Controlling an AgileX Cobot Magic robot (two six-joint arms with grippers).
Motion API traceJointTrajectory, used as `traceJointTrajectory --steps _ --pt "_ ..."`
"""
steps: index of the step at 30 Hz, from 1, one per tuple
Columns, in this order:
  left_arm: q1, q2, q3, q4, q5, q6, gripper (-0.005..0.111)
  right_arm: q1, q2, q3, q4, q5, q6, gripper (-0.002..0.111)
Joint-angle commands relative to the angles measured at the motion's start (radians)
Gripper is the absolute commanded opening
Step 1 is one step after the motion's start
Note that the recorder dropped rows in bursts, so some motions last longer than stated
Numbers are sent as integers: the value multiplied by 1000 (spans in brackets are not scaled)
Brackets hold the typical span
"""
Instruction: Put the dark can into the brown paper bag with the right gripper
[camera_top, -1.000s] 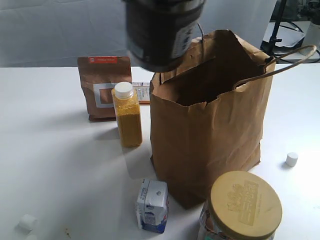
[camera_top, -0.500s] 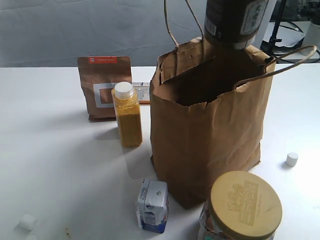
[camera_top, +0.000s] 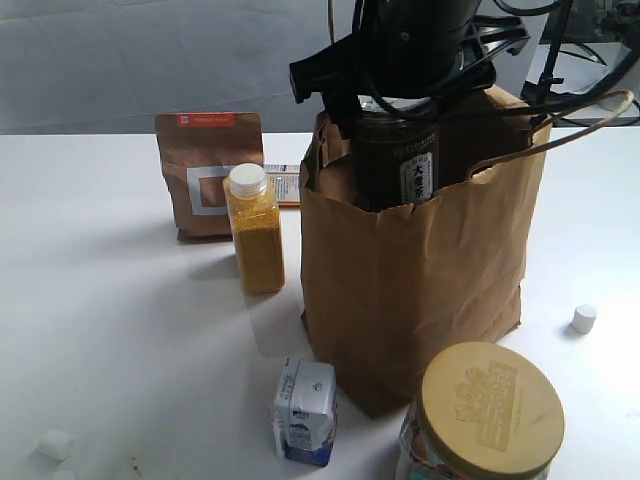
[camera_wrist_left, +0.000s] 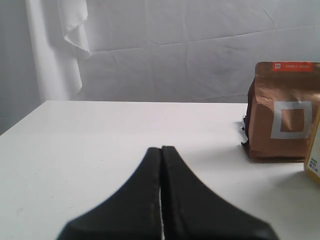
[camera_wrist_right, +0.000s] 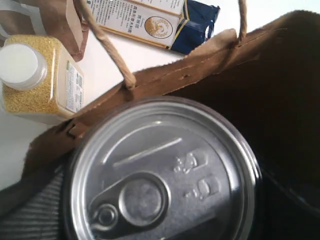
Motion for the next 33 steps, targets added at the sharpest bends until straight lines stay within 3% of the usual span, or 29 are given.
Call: traceJointTrajectory --steps 1,4,6,14,17,23,26,33 --pt "-8 -3 4 3 -6 -2 0 -6 -14 -2 6 -26 -14 58" --pt "-8 -3 4 3 -6 -2 0 -6 -14 -2 1 -26 -18 88" --pt "-8 -3 4 3 -6 -2 0 -6 -14 -2 19 -26 -33 98" --pt "-8 -3 4 3 -6 -2 0 -1 -88 -2 90 -26 -107 99" --pt "-8 -3 4 3 -6 -2 0 -1 -155 -2 100 -26 -127 87" --pt "-8 -3 4 3 -6 -2 0 -1 -351 -2 131 -26 -139 25" --pt "-8 -3 4 3 -6 -2 0 -1 -429 -2 131 -26 -139 4" --pt "-8 -3 4 3 -6 -2 0 -1 -614 136 107 -26 -94 0"
